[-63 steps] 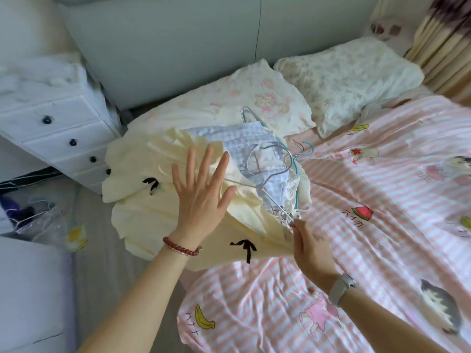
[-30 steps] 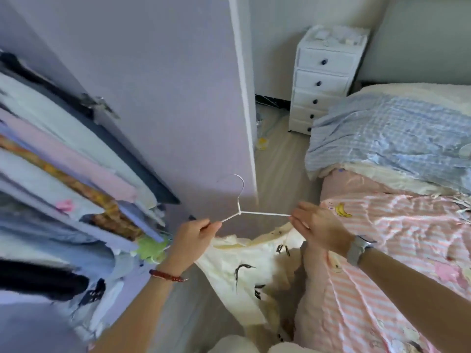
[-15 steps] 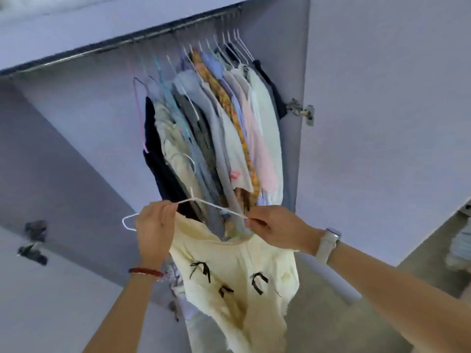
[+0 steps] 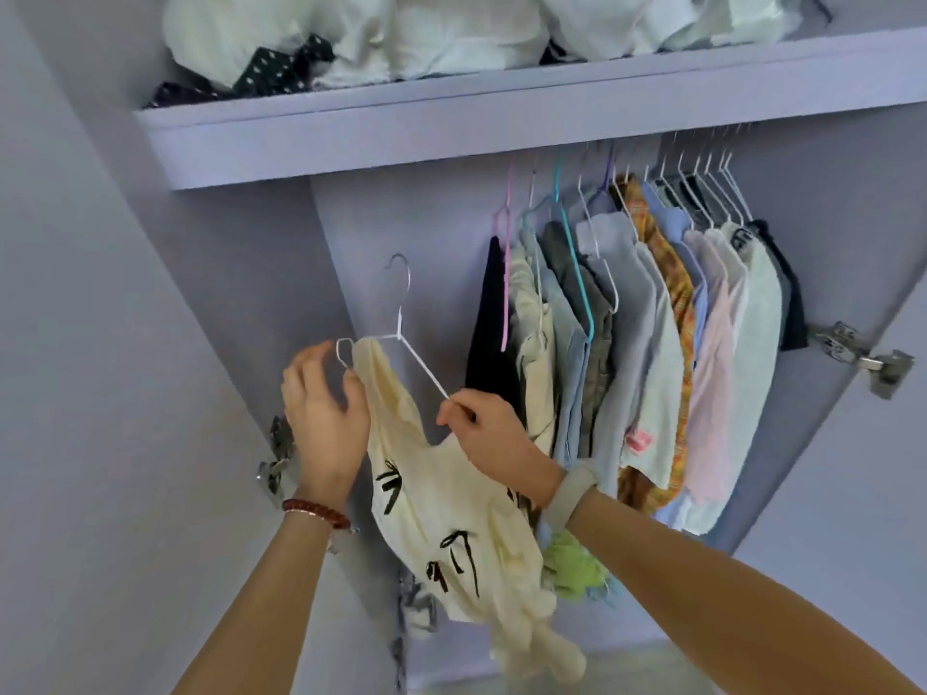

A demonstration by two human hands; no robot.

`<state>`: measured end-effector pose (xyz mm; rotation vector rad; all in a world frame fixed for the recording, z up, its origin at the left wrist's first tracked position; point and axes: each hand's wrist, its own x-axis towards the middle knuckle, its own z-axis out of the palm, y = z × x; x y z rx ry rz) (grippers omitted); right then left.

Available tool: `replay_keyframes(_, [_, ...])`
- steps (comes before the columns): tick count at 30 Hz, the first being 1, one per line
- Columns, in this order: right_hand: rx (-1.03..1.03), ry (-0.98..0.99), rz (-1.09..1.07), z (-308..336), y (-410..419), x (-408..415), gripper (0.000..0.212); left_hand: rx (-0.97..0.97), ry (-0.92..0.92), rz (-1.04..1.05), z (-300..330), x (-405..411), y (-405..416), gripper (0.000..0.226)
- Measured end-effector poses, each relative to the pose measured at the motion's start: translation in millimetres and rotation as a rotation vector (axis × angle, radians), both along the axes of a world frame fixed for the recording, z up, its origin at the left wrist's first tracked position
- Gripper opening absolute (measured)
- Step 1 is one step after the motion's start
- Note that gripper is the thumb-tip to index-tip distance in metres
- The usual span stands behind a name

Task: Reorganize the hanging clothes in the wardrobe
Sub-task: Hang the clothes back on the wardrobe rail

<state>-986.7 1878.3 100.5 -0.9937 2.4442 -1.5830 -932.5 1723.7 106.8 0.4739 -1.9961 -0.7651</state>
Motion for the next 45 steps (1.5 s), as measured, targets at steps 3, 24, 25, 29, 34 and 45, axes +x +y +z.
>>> replay_keyframes(3, [-0.062, -0.007, -0.129, 24.7, -26.4, -33.3, 0.027, -0.063, 0.09, 0.002, 31.3, -16.5, -4.0, 0.038])
replay_keyframes(24, [0.076, -0.03, -0.475, 53.3, -81.8, -188.6, 0.026, -0.669, -0.016, 0.293, 110.8, -102.6, -49.7, 0.07])
replay_keyframes(25, [0.073, -0.043, -0.456, 53.5, -80.2, -187.4, 0.025, -0.67, -0.019, 0.293, 110.8, -102.2, -49.1, 0.071])
replay_keyframes(29, [0.0, -0.002, -0.34, 58.3, -60.5, -170.7, 0.023, -0.659, -0.041, 0.292, 113.4, -98.2, -44.5, 0.074])
replay_keyframes(34, [0.057, 0.39, -0.349, 50.7, -9.1, -127.3, 0.038, -0.514, -0.06, 0.19, 81.3, -91.2, -17.3, 0.071])
replay_keyframes(45, [0.608, 0.483, -0.772, -56.4, 204.9, -17.4, 0.04, -0.618, -0.34, -0.485, -49.4, -84.4, 167.4, 0.049])
